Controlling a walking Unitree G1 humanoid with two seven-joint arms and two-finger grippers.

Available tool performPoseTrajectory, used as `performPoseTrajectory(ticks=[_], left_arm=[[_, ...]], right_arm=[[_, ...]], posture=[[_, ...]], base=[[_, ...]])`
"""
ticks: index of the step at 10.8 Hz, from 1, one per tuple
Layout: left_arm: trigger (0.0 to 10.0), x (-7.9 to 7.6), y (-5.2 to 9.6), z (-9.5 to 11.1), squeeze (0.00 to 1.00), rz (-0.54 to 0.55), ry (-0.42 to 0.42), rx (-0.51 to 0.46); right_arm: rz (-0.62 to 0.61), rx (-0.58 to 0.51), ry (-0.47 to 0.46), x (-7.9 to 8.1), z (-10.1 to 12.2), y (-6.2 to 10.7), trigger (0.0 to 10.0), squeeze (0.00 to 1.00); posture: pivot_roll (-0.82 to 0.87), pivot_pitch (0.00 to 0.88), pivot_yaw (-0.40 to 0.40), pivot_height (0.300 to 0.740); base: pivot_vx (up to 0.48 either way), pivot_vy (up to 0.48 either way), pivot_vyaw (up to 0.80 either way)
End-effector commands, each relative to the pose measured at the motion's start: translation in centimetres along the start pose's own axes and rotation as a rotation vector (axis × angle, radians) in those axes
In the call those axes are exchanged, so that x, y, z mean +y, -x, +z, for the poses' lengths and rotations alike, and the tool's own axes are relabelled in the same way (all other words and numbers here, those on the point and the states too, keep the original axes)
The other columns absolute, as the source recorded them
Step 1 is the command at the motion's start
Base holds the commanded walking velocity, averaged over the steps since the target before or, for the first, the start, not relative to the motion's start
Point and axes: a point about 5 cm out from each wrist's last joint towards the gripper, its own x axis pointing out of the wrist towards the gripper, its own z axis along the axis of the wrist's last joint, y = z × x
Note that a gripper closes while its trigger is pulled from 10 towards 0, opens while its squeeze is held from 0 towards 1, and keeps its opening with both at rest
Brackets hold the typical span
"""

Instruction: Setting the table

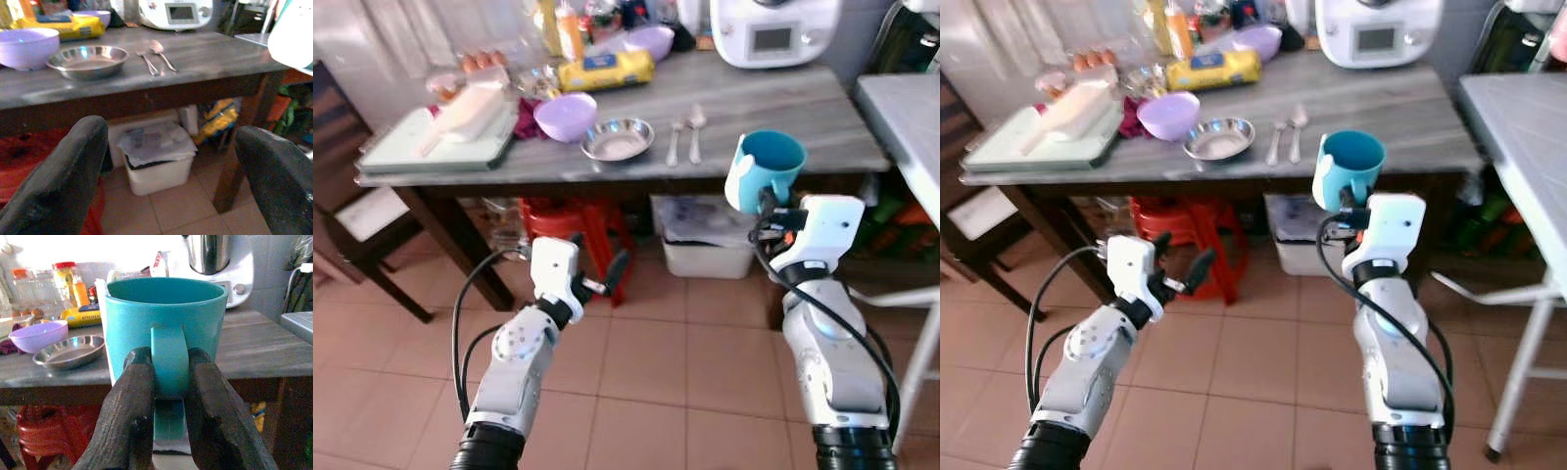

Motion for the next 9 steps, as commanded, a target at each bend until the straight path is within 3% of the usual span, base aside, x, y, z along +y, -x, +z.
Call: performPoseTrajectory(ticks=[1, 4, 6, 9], left_arm=[[10.0, -0.2, -0.3, 0.5, 0.0, 0.009, -0.01, -0.02], [10.0, 0.6, 0.0, 1.5, 0.0, 0.058, -0.023, -0.053], [10.0, 2.2, 2.2, 1.4, 0.0, 0.129, -0.047, -0.036], [10.0, 2.1, 3.4, 0.8, 0.0, 0.136, -0.034, -0.01]], right_arm=[[-0.005, -0.032, 0.007, -0.1, 0.7, -0.1, 10.0, 0.0], [-0.01, -0.029, 0.007, -0.2, 0.7, 0.4, 10.0, 0.0], [-0.034, -0.027, 0.018, -1.0, 0.9, 1.5, 10.0, 0.0], [-0.066, -0.023, 0.017, -1.3, 1.2, 2.7, 10.0, 0.0]], posture=[[-0.13, 0.091, 0.149, 0.74], [-0.13, 0.092, 0.148, 0.74], [-0.13, 0.094, 0.141, 0.74], [-0.13, 0.099, 0.138, 0.74]], base=[[0.341, 0.0, 0.78], [0.317, 0.0, 0.45], [0.315, 0.0, 0.0], [0.319, 0.0, 0.0]])
